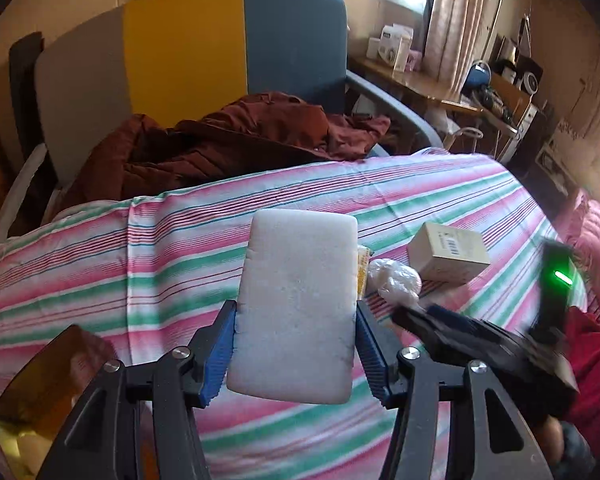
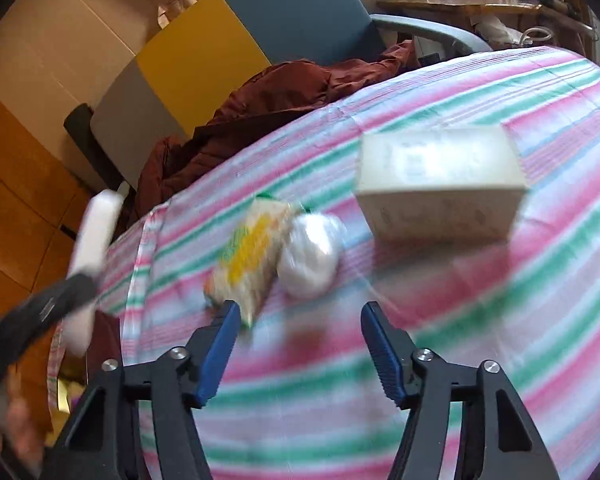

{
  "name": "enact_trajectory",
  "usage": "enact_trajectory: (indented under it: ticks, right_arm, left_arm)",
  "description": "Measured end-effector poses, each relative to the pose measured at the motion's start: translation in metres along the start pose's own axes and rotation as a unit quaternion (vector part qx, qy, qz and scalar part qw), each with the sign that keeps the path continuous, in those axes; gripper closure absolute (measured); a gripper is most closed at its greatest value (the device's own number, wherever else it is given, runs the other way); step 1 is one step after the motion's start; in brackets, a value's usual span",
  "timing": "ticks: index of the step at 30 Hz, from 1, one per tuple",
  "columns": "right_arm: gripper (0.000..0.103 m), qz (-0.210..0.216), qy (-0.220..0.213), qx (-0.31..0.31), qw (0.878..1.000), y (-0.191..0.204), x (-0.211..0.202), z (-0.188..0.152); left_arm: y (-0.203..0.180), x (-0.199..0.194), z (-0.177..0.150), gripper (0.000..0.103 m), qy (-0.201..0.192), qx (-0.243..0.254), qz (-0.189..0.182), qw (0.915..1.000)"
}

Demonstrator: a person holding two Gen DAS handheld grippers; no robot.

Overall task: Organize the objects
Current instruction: 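Grasp the white soap bar with the left gripper while the right grasps the wrapped ball, then carry the soap bar and wrapped ball over the gold tray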

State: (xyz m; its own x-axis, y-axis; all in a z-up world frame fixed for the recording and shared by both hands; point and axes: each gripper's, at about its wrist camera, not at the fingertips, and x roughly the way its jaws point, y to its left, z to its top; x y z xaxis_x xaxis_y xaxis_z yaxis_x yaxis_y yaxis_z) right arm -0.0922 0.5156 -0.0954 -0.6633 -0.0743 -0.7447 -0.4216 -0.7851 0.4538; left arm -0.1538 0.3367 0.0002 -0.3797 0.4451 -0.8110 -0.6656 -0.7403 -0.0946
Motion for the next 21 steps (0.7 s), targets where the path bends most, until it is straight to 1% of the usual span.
enact_trajectory:
  ticks: [1, 4, 6, 8, 10, 11, 16, 21]
  right_arm:
    - [0.044, -0.003, 0.002, 0.003, 1.000, 0.000, 0.007, 0.004]
    - [0.054, -0.018, 0.003, 0.014, 1.000, -0.001, 0.026, 0.016]
    - [0.067, -0.028, -0.002, 0.017, 0.999, -0.002, 0.032, 0.021]
    - [0.067, -0.027, -0.002, 0.016, 1.000, -0.003, 0.029, 0.023]
    - [0.067, -0.027, -0.007, 0.011, 1.000, -0.006, 0.018, 0.018]
    - [0.067, -0.020, -0.007, 0.011, 1.000, -0.008, 0.012, 0.013]
    - [0.067, 0.000, -0.007, 0.004, 1.000, -0.010, -0.023, -0.018]
    - [0.067, 0.013, -0.010, -0.027, 1.000, 0.005, -0.055, -0.049]
  left_arm:
    - [0.001, -0.004, -0.001, 0.046, -0.002, -0.002, 0.000, 1.0000]
    - [0.003, -0.019, -0.004, 0.046, -0.012, -0.009, -0.005, 0.9999]
    - [0.002, -0.026, -0.007, 0.046, -0.015, -0.012, -0.006, 0.9998]
    - [0.002, -0.033, -0.009, 0.046, -0.019, -0.015, -0.011, 0.9997]
    - [0.002, -0.043, -0.013, 0.046, -0.025, -0.018, -0.014, 0.9994]
    - [0.002, -0.046, -0.014, 0.046, -0.026, -0.019, -0.017, 0.9993]
    - [-0.001, -0.070, -0.027, 0.045, -0.036, -0.021, -0.024, 0.9988]
    - [0.009, -0.097, -0.047, 0.045, -0.052, -0.037, -0.018, 0.9978]
